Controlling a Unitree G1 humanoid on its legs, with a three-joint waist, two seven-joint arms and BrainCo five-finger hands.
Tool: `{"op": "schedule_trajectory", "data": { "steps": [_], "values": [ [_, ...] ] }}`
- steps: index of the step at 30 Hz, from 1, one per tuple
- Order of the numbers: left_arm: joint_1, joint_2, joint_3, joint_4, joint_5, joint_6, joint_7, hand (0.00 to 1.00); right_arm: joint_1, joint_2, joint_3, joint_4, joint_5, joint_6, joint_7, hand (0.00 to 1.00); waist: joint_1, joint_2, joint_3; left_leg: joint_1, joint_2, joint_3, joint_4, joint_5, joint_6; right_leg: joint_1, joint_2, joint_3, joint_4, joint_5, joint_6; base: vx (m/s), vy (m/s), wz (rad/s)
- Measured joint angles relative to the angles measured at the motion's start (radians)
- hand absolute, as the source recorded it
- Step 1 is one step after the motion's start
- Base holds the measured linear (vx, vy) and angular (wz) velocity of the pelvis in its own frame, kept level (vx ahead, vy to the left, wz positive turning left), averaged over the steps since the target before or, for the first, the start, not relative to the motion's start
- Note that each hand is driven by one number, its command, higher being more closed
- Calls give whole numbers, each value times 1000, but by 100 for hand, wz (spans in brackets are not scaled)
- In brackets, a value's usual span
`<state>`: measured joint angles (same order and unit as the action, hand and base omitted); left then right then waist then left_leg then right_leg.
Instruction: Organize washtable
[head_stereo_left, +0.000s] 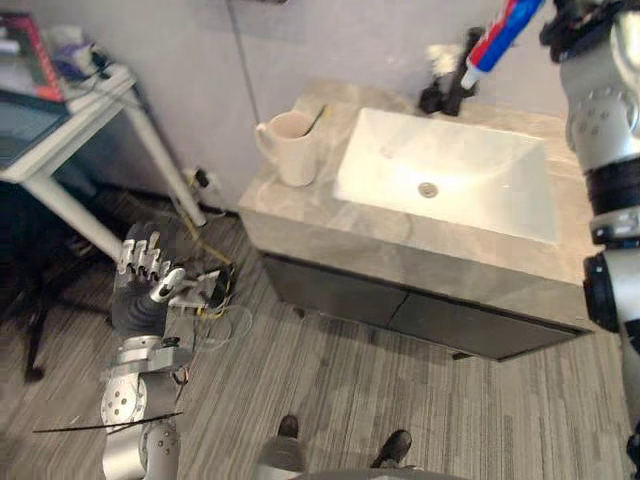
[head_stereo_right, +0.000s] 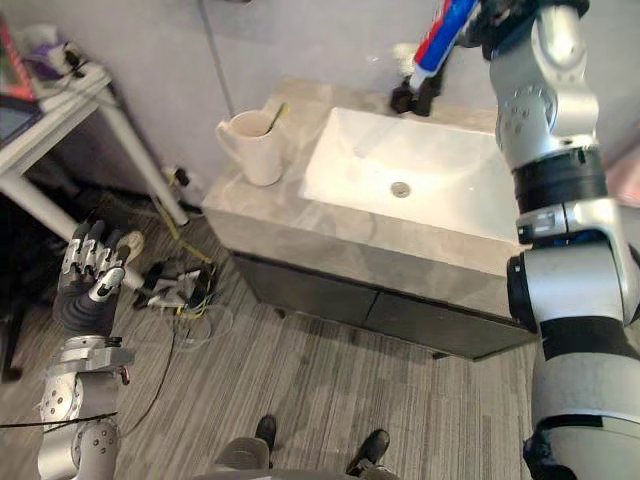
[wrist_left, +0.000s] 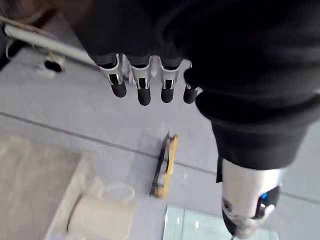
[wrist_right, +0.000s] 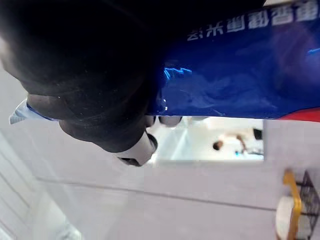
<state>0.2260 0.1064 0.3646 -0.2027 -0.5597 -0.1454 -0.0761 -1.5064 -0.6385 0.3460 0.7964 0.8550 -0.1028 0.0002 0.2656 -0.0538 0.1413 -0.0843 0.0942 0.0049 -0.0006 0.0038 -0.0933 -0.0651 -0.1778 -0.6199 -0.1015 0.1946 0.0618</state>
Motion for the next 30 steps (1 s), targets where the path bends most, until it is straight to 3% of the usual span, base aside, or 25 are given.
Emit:
{"op": "schedule_trajectory", "data": {
  "steps": [4,7,12,20,30],
  "values": [
    [2,-39,-6,67,-19,5,18,0,-67,79,21,25,-18,1,-22,100,23,-23,20,-27,-2,-30,1,3,2,-8,-3,-21,0,0,0,47,30,24],
    [23,-98,-13,81,-20,7,21,0,-80,164,20,22,-27,1,-26,100,26,-23,21,-39,-4,-48,0,4,3,-7,-10,-45,0,-1,1,40,18,17],
    [37,-120,-56,113,-20,11,37,0,-80,239,16,12,-43,1,-59,100,33,-23,22,-61,-7,-78,-1,9,3,-7,-20,-86,-4,-5,6,21,15,21],
    [42,-166,-89,158,-19,26,44,0,-80,263,-46,-54,-44,-8,-107,100,46,-24,29,-86,-4,-101,-2,15,-6,-12,-16,-135,-3,-31,19,8,-14,11],
    [40,-166,-86,206,-20,28,59,0,-91,278,-68,-78,-62,-11,-133,100,47,-25,29,-93,-3,-107,-6,16,-7,-15,-16,-147,-3,-31,20,7,3,3]
  ]
}}
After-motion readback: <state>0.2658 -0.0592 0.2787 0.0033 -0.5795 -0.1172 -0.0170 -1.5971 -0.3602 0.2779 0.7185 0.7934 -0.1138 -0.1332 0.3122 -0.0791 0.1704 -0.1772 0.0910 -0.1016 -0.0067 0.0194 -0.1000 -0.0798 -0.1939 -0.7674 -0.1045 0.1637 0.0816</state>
